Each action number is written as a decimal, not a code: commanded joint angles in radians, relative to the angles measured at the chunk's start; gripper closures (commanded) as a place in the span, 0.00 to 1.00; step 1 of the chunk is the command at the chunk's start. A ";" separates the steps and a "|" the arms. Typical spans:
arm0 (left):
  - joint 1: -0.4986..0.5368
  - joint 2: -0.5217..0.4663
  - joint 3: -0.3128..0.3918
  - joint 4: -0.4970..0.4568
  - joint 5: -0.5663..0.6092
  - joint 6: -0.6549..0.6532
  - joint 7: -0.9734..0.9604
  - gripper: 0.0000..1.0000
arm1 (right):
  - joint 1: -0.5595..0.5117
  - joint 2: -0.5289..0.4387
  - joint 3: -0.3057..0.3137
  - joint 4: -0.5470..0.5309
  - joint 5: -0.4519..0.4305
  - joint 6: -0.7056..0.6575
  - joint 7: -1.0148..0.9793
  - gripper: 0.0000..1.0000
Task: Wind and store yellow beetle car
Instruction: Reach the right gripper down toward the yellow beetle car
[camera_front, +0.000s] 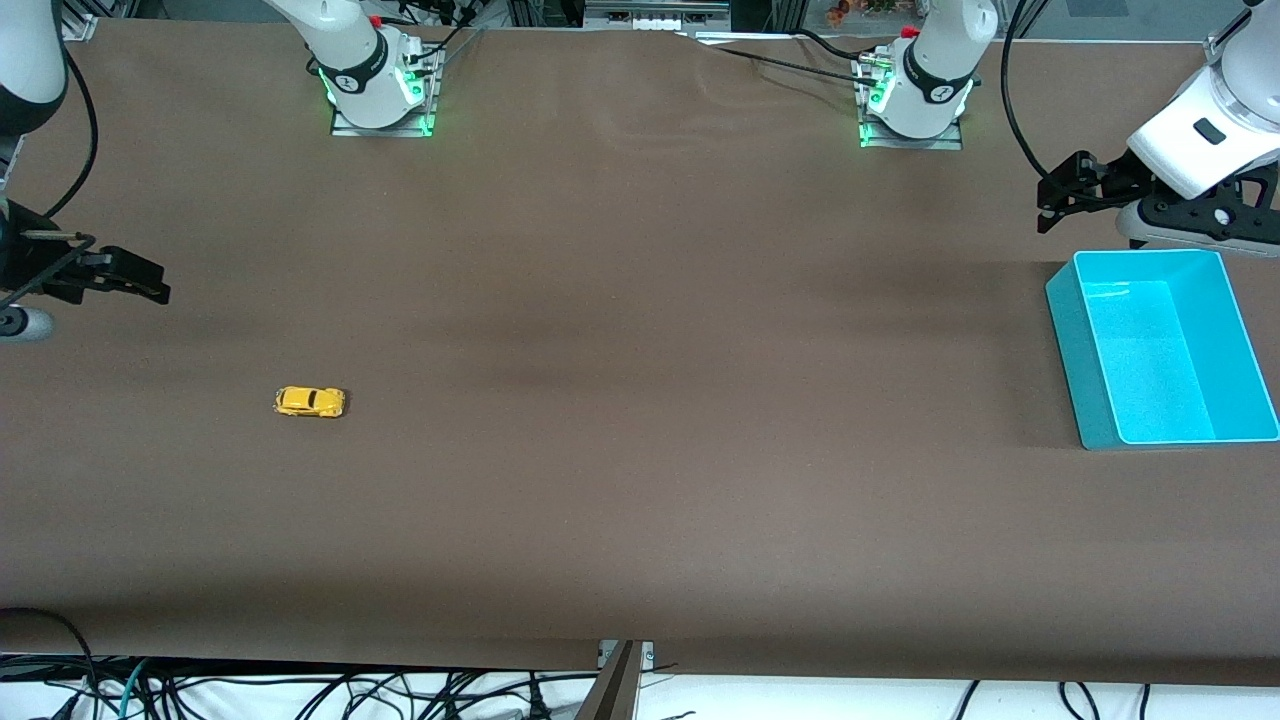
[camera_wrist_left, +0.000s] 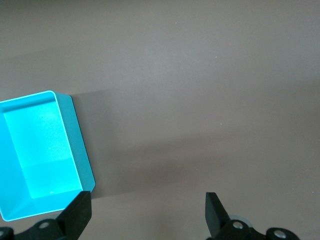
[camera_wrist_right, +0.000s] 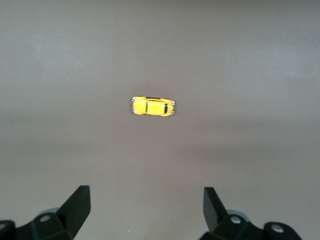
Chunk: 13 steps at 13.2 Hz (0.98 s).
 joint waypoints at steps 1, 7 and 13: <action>0.011 0.003 -0.006 0.010 -0.013 -0.005 0.008 0.00 | 0.044 0.004 0.003 -0.012 -0.001 -0.027 0.009 0.00; 0.011 0.003 -0.006 0.010 -0.013 -0.006 0.010 0.00 | 0.065 0.021 0.005 -0.012 0.014 -0.071 0.000 0.00; 0.011 0.002 -0.005 0.010 -0.013 -0.006 0.008 0.00 | 0.049 0.076 -0.004 -0.012 -0.032 -0.087 -0.533 0.00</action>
